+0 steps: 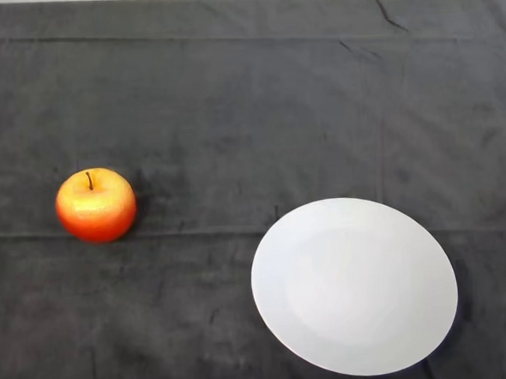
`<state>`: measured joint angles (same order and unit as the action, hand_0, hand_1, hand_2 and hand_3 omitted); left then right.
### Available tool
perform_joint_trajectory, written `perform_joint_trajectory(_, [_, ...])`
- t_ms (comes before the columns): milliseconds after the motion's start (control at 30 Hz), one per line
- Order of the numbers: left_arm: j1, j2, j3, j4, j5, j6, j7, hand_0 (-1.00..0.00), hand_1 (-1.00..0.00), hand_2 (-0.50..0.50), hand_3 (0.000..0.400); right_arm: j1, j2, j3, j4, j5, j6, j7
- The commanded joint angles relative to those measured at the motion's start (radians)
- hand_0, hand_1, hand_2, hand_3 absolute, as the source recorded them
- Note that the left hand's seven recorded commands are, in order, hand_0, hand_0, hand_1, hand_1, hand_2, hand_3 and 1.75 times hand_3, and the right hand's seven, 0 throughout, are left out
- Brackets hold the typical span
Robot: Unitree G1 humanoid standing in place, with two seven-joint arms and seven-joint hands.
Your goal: Move the apple to the plate
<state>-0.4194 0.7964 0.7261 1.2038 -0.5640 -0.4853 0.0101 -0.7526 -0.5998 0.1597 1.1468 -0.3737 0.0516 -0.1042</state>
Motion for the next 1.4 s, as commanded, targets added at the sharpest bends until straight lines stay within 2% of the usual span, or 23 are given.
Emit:
perform_joint_trajectory(33, [-0.011,-0.014,0.006,-0.040,0.019,-0.007,-0.008,0.00,0.00,0.00,0.000,0.020,-0.006,-0.0078,0.029,0.0045,-0.010,0.0005])
perform_joint_trajectory(267, [-0.030,-0.026,-0.010,-0.043,0.039,-0.014,0.002,0.00,0.00,0.00,0.000,0.020,-0.006,-0.0077,0.029,0.0046,-0.010,0.0005])
perform_joint_trajectory(600, [-0.079,-0.061,-0.090,-0.055,0.119,-0.039,0.002,0.00,0.00,0.00,0.000,0.021,-0.006,-0.0076,0.029,0.0049,-0.010,0.0005])
perform_joint_trajectory(900, [-0.104,-0.092,-0.162,-0.062,0.185,-0.067,-0.048,0.00,0.00,0.00,0.000,0.022,-0.006,-0.0077,0.027,0.0052,-0.009,0.0006])
perform_joint_trajectory(1400, [-0.149,-0.177,-0.311,-0.057,0.305,-0.080,-0.167,0.00,0.00,0.00,0.000,0.023,-0.006,-0.0079,0.023,0.0059,-0.008,0.0010])
